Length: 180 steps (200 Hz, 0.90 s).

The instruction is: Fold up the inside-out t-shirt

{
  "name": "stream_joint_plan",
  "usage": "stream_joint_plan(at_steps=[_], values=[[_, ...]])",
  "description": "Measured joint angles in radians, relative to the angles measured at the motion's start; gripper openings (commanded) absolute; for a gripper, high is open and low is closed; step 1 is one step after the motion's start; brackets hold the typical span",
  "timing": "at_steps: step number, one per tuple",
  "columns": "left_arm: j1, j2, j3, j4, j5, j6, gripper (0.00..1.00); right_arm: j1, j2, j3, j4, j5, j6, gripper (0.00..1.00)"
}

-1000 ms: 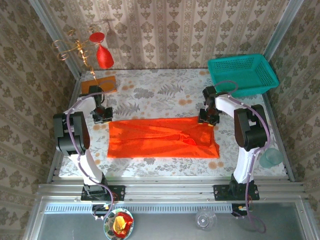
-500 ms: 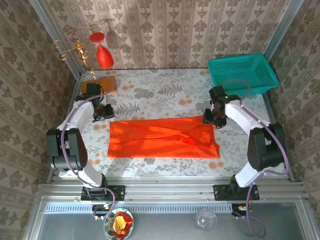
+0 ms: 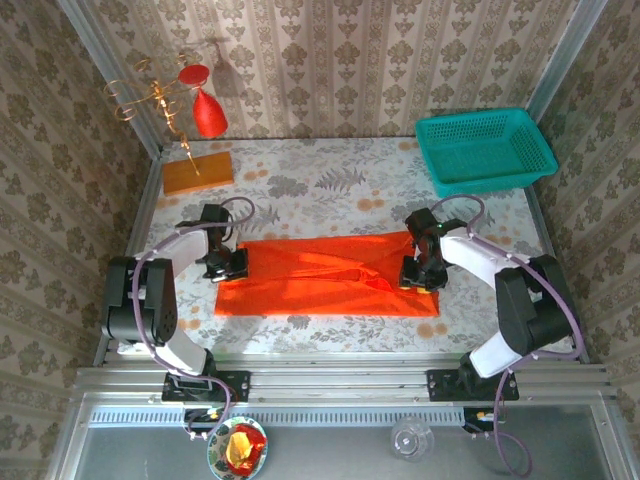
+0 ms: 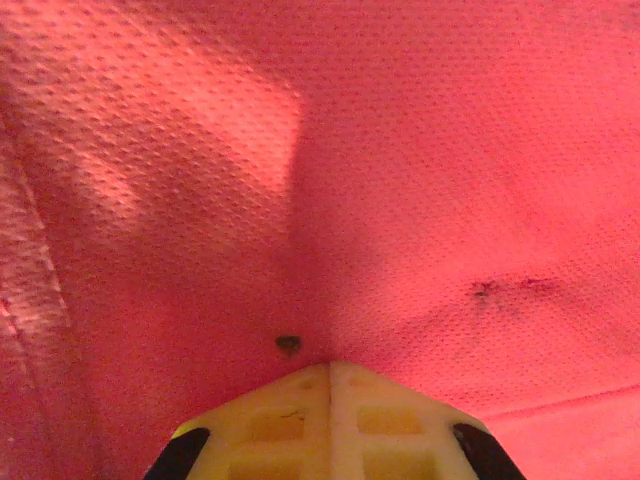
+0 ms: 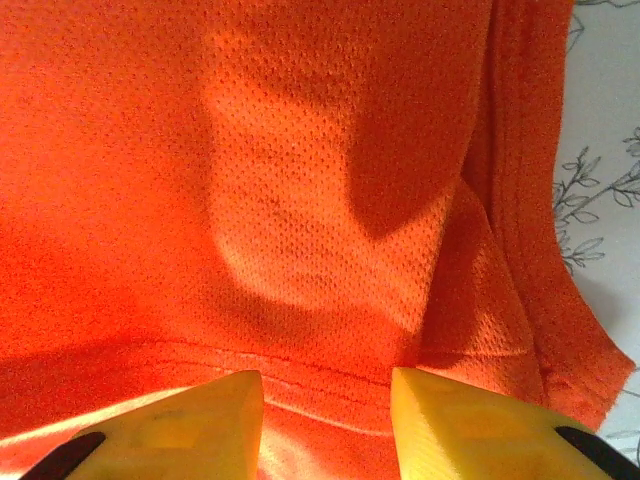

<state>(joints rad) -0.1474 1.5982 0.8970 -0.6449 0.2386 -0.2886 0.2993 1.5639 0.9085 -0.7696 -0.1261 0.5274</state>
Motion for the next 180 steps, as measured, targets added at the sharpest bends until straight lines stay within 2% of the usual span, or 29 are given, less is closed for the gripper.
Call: stream_joint_plan(at_steps=[42,107,140,180], values=[[0.009,0.019,0.000,0.018,-0.011,-0.007,0.07,0.000,0.005,-0.021,0.006,0.027,0.031,0.00],[0.012,0.019,0.000,0.018,-0.029,-0.014,0.07,0.023,-0.050,-0.037,-0.079,0.156,0.060,0.00],[0.011,0.019,0.000,0.018,-0.029,-0.015,0.07,0.137,-0.050,0.074,-0.119,0.178,0.070,0.17],[0.011,0.019,0.000,0.018,-0.029,-0.016,0.08,0.225,0.056,0.279,-0.067,0.106,0.071,0.21]])
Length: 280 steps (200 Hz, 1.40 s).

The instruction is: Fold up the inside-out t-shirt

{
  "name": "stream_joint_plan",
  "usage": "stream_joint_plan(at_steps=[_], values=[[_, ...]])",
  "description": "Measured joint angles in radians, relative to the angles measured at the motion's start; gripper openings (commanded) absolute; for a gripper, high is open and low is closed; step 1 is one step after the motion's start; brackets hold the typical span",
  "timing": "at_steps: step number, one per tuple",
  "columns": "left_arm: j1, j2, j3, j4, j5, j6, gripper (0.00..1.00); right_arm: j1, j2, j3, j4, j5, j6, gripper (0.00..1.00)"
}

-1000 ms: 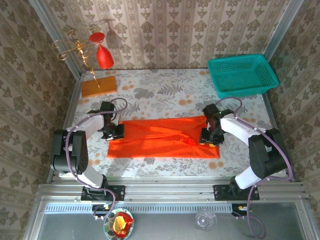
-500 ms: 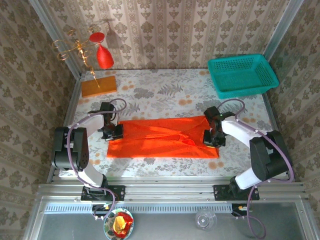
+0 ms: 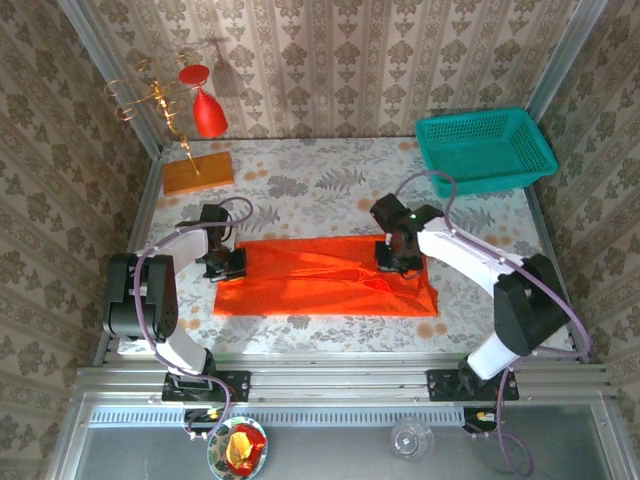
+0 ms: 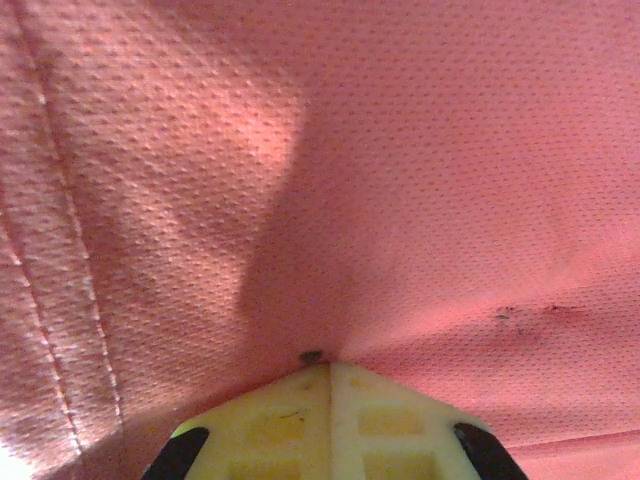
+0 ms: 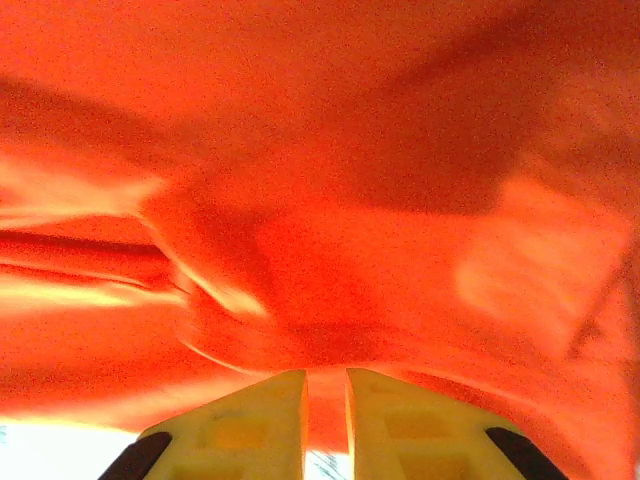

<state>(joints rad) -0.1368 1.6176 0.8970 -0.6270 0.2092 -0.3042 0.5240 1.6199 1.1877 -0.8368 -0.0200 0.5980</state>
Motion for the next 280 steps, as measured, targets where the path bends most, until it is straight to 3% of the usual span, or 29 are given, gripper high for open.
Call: stream_joint_plan(at_steps=[32,68,96,125,166,208,239,280], values=[[0.000,-0.001,0.000,0.000,0.000,-0.003,0.10,0.005,0.116,0.024,0.071,-0.080,0.000,0.23],[0.000,-0.003,0.000,0.000,-0.002,-0.003,0.11,0.011,0.201,-0.080,0.161,-0.211,0.006,0.21],[0.000,-0.003,0.000,0.000,-0.006,-0.003,0.11,0.008,0.192,-0.084,0.178,-0.240,0.009,0.21],[0.000,-0.004,0.000,-0.001,-0.008,-0.003,0.11,-0.008,0.135,-0.090,0.171,-0.243,0.006,0.28],[0.000,-0.027,0.003,-0.010,-0.008,-0.003,0.11,-0.128,-0.013,-0.090,0.091,-0.188,-0.042,0.37],[0.000,-0.039,0.008,-0.016,-0.008,-0.003,0.11,-0.281,-0.003,-0.095,-0.024,-0.018,-0.129,0.49],[0.000,-0.042,0.008,-0.016,-0.009,-0.003,0.11,-0.308,0.047,-0.097,-0.046,0.026,-0.179,0.57],[0.000,-0.043,0.008,-0.016,-0.015,-0.003,0.11,-0.308,0.105,-0.120,-0.024,0.011,-0.208,0.57]])
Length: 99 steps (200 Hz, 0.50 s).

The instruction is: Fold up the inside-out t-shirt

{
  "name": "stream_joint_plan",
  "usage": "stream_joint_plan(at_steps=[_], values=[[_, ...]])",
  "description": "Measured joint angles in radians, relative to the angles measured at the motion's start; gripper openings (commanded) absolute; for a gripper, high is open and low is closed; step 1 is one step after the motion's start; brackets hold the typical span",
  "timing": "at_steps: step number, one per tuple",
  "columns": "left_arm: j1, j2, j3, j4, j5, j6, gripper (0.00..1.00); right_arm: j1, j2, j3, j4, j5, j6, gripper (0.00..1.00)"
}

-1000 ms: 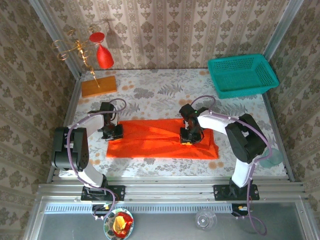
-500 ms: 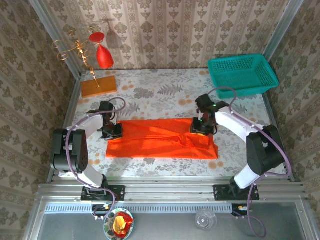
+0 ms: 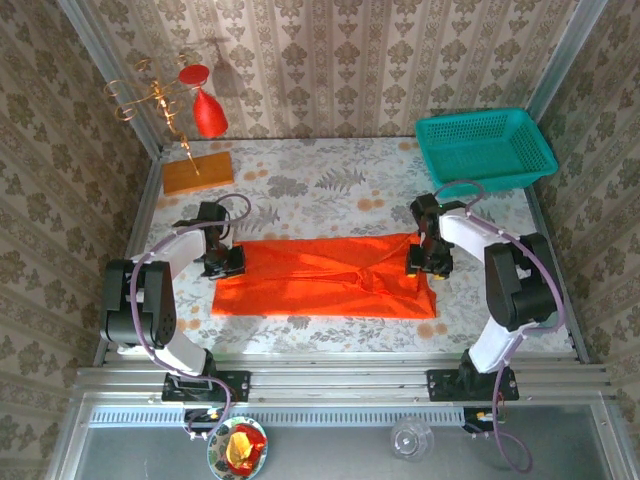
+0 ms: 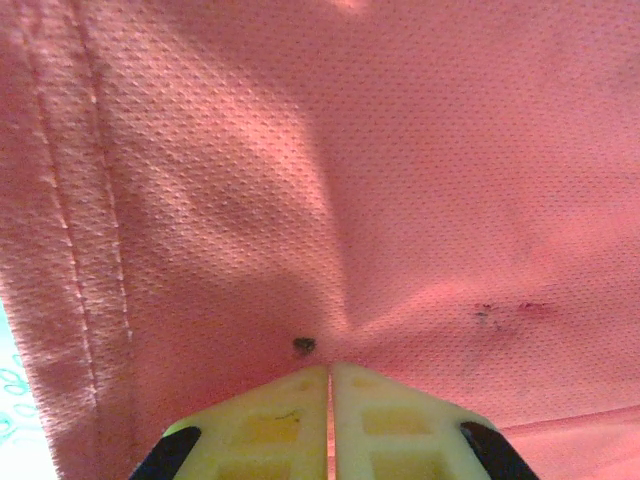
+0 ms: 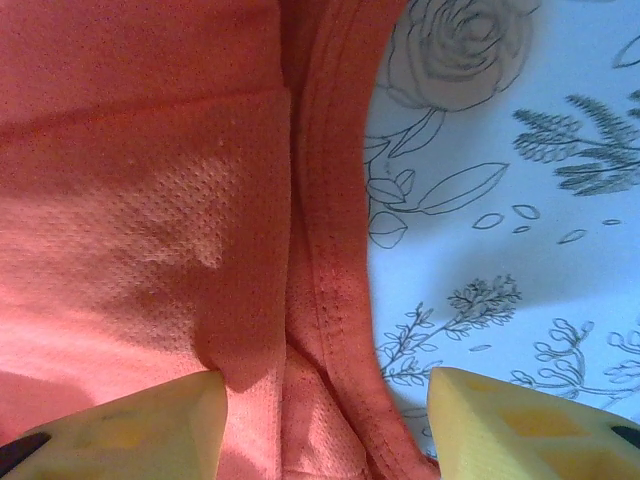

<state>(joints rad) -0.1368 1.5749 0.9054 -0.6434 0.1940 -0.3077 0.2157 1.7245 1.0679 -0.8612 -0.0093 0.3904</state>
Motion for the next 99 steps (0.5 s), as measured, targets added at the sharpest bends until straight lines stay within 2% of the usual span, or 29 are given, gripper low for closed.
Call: stream_joint_plan(at_steps=[44,99], values=[[0.000,-0.005,0.000,-0.005,-0.002,0.000,0.11,-0.004,0.035,-0.024,0.023,-0.024,-0.003,0.52],[0.000,-0.026,0.000,-0.009,-0.008,-0.006,0.17,-0.024,0.036,-0.024,0.016,-0.026,-0.018,0.25]])
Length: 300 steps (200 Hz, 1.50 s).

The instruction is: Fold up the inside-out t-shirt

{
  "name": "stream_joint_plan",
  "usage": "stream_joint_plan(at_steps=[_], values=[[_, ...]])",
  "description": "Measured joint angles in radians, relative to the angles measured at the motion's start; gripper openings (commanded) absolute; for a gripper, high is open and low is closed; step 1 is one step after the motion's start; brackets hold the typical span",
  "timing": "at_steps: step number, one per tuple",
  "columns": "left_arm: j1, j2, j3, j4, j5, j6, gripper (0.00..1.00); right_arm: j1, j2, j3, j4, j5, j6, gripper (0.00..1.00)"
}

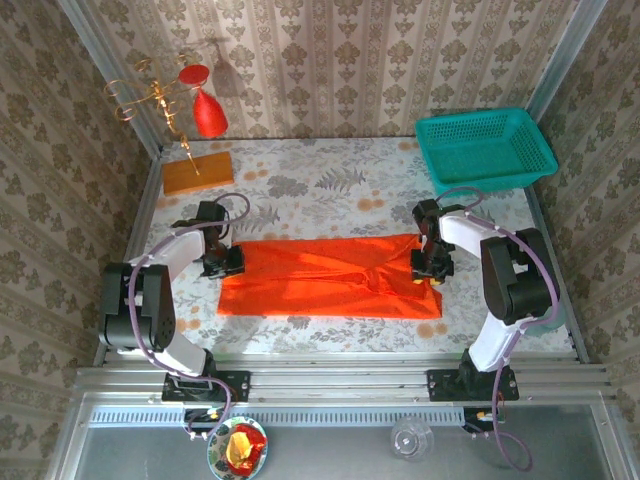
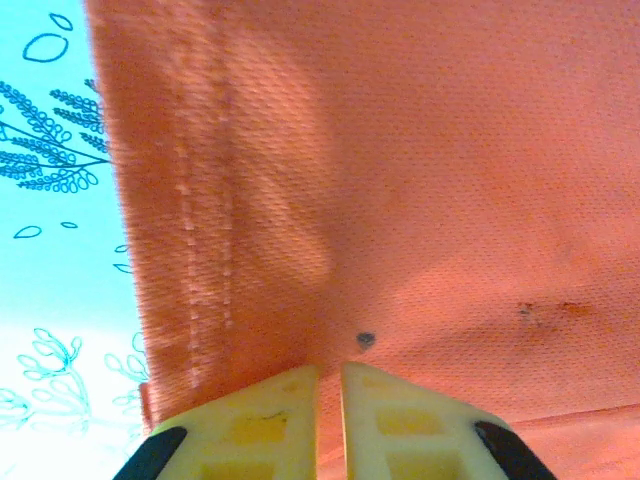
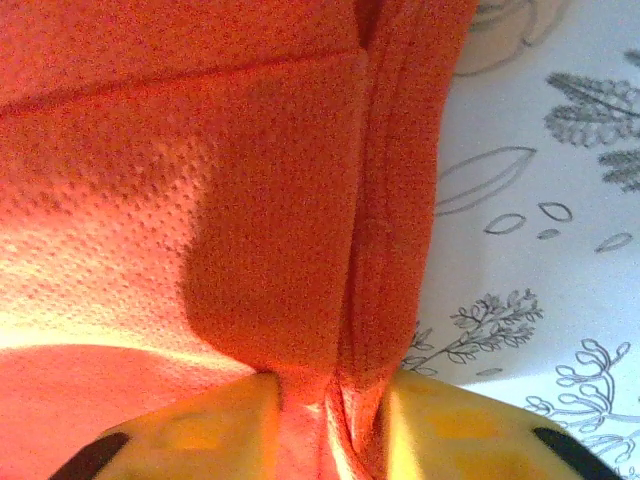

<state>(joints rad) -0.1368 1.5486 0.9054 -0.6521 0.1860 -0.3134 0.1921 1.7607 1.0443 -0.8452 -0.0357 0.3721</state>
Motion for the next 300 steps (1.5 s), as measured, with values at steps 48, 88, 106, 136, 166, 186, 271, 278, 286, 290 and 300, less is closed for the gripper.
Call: stream_joint_plan(at_steps=[48,88,106,136,166,186,271,278,286,290,300], values=[[0.002,-0.026,0.003,-0.013,0.000,-0.001,0.19,-0.018,-0.001,0.007,-0.010,-0.002,-0.003,0.01],[0.002,-0.026,0.004,-0.014,0.023,-0.002,0.13,-0.077,-0.005,0.047,-0.069,0.076,-0.011,0.00],[0.001,-0.026,0.002,-0.012,0.041,-0.002,0.10,-0.097,-0.018,0.090,-0.118,0.154,-0.010,0.00],[-0.006,-0.026,-0.014,0.007,0.080,-0.011,0.07,-0.098,-0.055,0.150,-0.182,0.241,-0.007,0.00],[-0.028,-0.024,-0.048,0.029,0.100,-0.025,0.04,-0.049,-0.090,0.187,-0.239,0.264,0.002,0.00],[-0.037,-0.015,-0.073,0.042,0.107,-0.032,0.04,0.019,-0.106,0.209,-0.264,0.248,0.021,0.00],[-0.089,0.007,-0.133,0.138,0.171,-0.103,0.01,0.397,-0.028,0.438,-0.273,-0.001,0.158,0.00],[-0.090,0.007,-0.133,0.139,0.171,-0.106,0.01,0.423,-0.007,0.461,-0.267,-0.018,0.168,0.00],[-0.090,0.007,-0.133,0.140,0.171,-0.107,0.01,0.449,0.020,0.488,-0.261,-0.034,0.180,0.00],[-0.091,0.007,-0.133,0.140,0.171,-0.108,0.01,0.463,0.035,0.502,-0.258,-0.044,0.187,0.00],[-0.091,0.008,-0.133,0.140,0.171,-0.111,0.01,0.494,0.071,0.533,-0.250,-0.062,0.202,0.00]])
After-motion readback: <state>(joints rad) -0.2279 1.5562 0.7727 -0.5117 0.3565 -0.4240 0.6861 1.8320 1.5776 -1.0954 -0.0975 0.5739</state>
